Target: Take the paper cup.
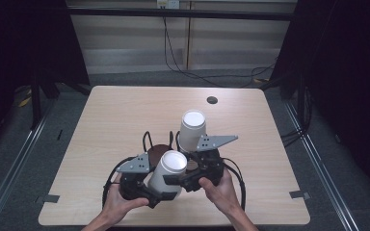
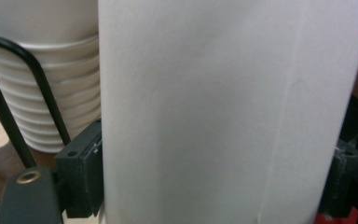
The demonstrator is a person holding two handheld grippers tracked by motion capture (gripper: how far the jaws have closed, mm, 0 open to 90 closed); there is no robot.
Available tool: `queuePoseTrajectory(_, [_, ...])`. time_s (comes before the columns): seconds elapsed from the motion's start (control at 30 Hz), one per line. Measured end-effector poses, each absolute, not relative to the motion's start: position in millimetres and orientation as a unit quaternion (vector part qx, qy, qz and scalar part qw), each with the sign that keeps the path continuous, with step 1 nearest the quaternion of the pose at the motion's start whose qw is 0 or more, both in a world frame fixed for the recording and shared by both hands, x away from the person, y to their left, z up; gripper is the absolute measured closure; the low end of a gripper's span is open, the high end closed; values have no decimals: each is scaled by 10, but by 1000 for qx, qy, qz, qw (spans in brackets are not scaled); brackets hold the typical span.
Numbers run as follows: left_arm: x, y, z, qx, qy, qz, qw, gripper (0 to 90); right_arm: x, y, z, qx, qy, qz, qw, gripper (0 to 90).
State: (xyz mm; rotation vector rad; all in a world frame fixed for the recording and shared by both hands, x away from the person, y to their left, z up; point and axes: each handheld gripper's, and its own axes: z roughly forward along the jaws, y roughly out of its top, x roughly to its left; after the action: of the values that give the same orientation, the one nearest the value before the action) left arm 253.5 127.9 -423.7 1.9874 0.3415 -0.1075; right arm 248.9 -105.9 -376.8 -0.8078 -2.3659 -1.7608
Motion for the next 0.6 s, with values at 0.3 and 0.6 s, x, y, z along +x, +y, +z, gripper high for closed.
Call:
queuePoseTrajectory(0.3, [2567,1307,-4193,851,148,-46,501,165,2505,-1126,-3770,-265,-775,-572,50,148])
queuePoseTrajectory(0.6, [2646,1364,-4201,866,162,-62,468,164,2506,-1145,-3772,-270,-795,-542,37,155])
